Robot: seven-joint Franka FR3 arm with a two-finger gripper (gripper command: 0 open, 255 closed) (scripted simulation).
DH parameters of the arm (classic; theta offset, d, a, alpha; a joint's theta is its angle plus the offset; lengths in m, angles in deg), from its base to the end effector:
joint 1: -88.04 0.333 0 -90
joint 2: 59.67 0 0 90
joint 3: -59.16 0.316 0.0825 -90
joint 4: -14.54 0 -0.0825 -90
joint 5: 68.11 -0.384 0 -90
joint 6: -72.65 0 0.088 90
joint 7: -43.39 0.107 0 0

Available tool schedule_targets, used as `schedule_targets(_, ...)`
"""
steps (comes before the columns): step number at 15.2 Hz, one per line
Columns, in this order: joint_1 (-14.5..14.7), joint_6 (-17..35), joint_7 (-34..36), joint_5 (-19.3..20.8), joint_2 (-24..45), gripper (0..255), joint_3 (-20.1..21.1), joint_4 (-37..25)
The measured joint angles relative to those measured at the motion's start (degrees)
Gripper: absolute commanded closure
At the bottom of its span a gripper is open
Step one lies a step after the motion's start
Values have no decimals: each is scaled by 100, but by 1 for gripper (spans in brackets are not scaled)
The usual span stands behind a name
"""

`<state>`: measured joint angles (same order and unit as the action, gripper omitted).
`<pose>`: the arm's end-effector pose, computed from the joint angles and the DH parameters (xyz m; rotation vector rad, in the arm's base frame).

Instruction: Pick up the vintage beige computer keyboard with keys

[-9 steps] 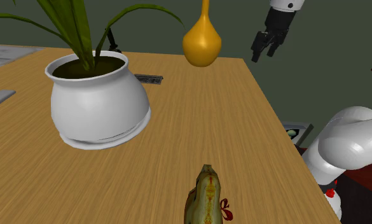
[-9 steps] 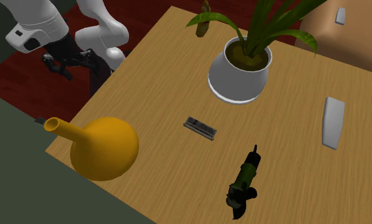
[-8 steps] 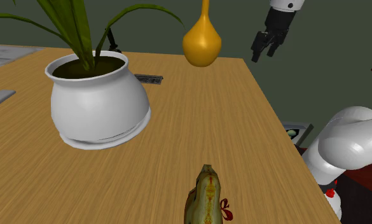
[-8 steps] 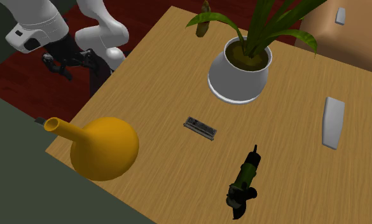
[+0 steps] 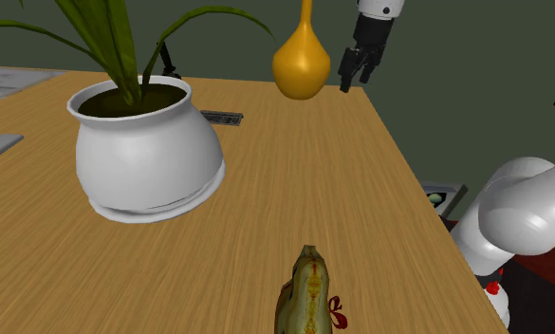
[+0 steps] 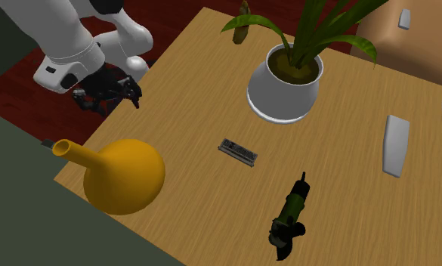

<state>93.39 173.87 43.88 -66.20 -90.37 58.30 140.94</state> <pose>0.3969 0.0271 0.5927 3.1146 0.1191 0.1518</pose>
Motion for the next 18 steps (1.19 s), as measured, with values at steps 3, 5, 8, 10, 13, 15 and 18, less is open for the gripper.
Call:
schedule_targets(3,174,126,-175,-113,582,0,77,-430)
schedule_targets(5,279,205,-298,-179,988,0,131,-742)
schedule_targets(8,420,273,-501,-271,1507,0,207,-1166)
schedule_targets(10,520,255,-585,-321,1802,0,286,-1514)
schedule_targets(13,683,281,-732,-388,2235,0,437,-2136)
schedule_targets(15,785,256,-835,-430,2563,0,546,-2515)
schedule_targets(18,914,114,-1000,-468,3146,0,693,-3152)
